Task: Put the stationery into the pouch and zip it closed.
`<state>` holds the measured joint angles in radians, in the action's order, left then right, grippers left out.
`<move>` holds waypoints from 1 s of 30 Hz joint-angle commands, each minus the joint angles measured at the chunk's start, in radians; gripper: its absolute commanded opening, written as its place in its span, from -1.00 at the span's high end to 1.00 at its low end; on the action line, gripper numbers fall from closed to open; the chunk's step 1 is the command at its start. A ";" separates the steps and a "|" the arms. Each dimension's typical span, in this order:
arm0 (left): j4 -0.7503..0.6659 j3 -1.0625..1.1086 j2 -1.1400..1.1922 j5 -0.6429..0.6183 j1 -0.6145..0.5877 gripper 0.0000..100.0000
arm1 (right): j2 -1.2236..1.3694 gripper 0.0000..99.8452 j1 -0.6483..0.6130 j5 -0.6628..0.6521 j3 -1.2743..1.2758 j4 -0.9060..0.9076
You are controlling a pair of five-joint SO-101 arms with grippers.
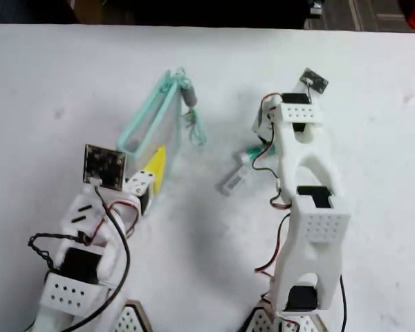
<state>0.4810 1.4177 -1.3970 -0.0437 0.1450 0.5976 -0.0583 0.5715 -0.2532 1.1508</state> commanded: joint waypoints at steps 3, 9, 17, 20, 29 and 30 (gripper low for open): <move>-0.023 -0.005 -0.015 -0.003 0.008 0.61 | -0.001 0.97 -0.025 0.011 -0.043 -0.002; -0.023 -0.006 -0.015 -0.008 0.008 0.61 | -0.028 0.97 -0.024 0.011 -0.058 0.025; -0.018 -0.006 -0.015 -0.011 0.008 0.61 | -0.217 0.97 -0.027 0.011 -0.238 0.203; -0.017 -0.006 -0.015 -0.011 0.010 0.61 | -0.325 0.97 -0.033 -0.002 -0.356 0.271; -0.014 -0.006 -0.015 -0.009 0.010 0.49 | -0.630 0.97 -0.200 -0.344 -0.603 0.306; -0.014 -0.006 -0.015 -0.009 0.010 0.49 | -0.659 0.97 -0.223 -0.367 -0.609 0.305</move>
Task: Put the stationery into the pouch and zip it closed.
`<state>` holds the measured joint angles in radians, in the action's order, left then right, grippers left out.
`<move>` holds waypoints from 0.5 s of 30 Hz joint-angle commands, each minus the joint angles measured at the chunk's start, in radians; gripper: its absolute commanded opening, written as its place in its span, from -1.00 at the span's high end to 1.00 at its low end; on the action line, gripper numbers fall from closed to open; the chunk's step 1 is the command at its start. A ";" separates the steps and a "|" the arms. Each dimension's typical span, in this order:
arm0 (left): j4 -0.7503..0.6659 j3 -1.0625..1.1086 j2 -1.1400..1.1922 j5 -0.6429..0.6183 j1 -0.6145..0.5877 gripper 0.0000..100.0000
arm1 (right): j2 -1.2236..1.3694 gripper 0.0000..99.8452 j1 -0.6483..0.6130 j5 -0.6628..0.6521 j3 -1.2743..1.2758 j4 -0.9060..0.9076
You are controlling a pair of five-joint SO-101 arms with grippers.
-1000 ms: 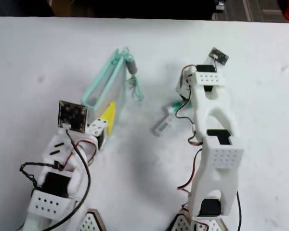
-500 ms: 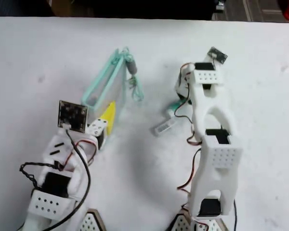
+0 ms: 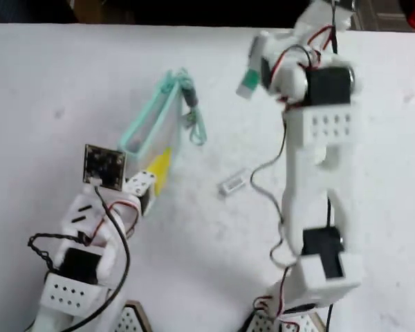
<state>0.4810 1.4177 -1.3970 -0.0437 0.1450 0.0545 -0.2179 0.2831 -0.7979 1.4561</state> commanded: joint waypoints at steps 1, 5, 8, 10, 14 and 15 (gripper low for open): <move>-0.014 -0.006 -0.015 -0.009 0.010 0.49 | -0.143 0.97 -0.087 -0.097 -0.066 -0.002; -0.014 -0.006 -0.015 -0.008 0.010 0.49 | -0.243 0.97 -0.185 -0.164 -0.063 -0.002; 0.017 -0.021 -0.015 -0.005 0.010 0.49 | -0.288 0.97 -0.285 -0.253 -0.063 -0.004; 0.054 -0.044 -0.015 -0.005 0.010 0.49 | -0.298 0.97 -0.357 -0.339 -0.060 -0.021; 0.057 -0.049 -0.015 -0.005 0.010 0.49 | -0.292 0.97 -0.460 -0.420 -0.041 -0.116; 0.057 -0.049 -0.015 -0.005 0.010 0.49 | -0.288 0.97 -0.469 -0.422 -0.028 -0.151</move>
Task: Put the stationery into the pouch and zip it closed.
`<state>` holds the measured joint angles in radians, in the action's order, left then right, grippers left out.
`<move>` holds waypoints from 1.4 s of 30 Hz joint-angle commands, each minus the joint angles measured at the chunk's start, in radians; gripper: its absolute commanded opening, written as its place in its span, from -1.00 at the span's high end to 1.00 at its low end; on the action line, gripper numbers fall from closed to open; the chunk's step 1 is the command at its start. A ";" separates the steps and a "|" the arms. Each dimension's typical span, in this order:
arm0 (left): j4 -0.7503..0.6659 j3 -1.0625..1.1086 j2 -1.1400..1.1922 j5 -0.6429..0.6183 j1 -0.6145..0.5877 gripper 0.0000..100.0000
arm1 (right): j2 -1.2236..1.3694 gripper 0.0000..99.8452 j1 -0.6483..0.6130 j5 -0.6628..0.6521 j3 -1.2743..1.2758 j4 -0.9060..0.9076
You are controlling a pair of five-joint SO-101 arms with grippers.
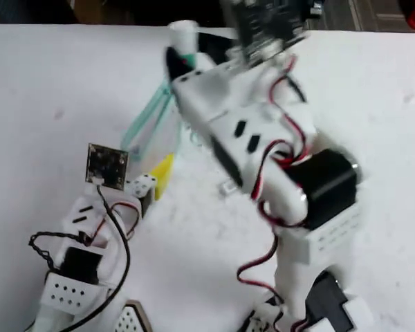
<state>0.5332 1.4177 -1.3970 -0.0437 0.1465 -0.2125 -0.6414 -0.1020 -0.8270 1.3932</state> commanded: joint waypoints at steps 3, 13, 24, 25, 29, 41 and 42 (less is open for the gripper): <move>0.005 -0.049 -0.015 -0.005 0.007 0.49 | 0.002 0.97 -0.056 -0.038 0.066 -0.165; 0.003 -0.054 -0.015 -0.009 -0.015 0.49 | 0.033 0.97 -0.085 -0.038 0.316 -0.246; 0.003 -0.055 -0.015 -0.011 -0.018 0.49 | -0.045 0.97 -0.107 -0.038 0.631 -0.466; 0.002 -0.055 -0.015 -0.012 -0.019 0.49 | -0.064 0.97 -0.107 -0.038 0.671 -0.487; -0.011 -0.055 -0.015 -0.038 -0.027 0.49 | -0.189 0.97 -0.108 -0.038 0.858 -0.608; -0.025 -0.054 -0.015 -0.071 -0.062 0.49 | -0.558 0.97 -0.111 -0.043 1.313 -0.782; -0.023 -0.054 -0.015 -0.071 -0.062 0.49 | -0.561 0.97 -0.111 -0.040 1.315 -0.780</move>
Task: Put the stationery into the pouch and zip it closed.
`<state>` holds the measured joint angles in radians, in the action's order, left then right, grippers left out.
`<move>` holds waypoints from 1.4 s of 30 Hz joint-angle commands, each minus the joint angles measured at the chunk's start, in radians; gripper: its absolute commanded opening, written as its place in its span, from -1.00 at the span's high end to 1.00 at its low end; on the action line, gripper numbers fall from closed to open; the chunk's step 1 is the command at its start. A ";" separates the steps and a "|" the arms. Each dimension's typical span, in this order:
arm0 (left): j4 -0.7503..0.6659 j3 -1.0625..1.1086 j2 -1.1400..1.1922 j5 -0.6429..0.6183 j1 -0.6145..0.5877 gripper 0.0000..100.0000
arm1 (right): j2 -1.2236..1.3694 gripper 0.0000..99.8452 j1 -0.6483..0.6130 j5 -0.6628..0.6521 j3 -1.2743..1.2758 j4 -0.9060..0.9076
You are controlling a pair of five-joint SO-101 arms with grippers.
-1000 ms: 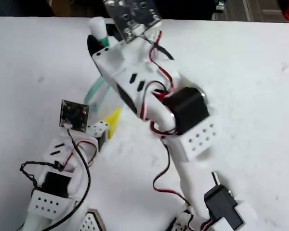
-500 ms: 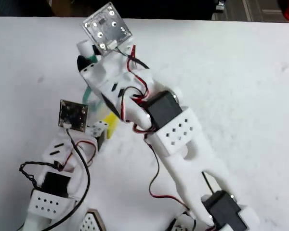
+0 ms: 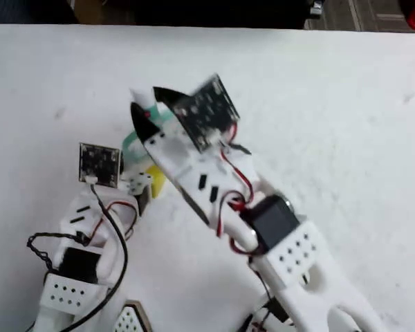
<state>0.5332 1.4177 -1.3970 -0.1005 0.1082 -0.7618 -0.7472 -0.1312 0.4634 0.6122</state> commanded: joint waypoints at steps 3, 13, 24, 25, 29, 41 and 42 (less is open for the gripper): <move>-0.021 -0.054 -0.015 -0.014 -0.024 0.49 | -0.021 0.97 -0.007 -0.009 0.023 -0.001; -0.017 -0.054 -0.015 -0.012 -0.024 0.49 | -0.002 0.97 -0.001 -0.012 0.081 -0.205; -0.020 -0.063 -0.015 -0.012 -0.030 0.49 | 0.031 0.90 -0.005 -0.011 0.080 -0.170; -0.021 -0.063 -0.015 -0.012 -0.030 0.49 | 0.019 0.80 -0.005 -0.009 0.068 -0.142; -0.025 -0.063 -0.015 -0.012 -0.030 0.49 | -0.007 0.40 -0.001 -0.008 0.008 -0.031; -0.020 -0.063 -0.015 -0.012 -0.031 0.49 | 0.002 0.49 0.323 0.239 -0.184 0.208; -0.020 -0.063 -0.015 -0.014 -0.031 0.49 | 0.018 0.49 0.367 0.273 -0.184 0.245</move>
<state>0.5332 1.4162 -1.3970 -0.1005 0.0882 -0.7419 -0.5002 0.0483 0.3222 0.7810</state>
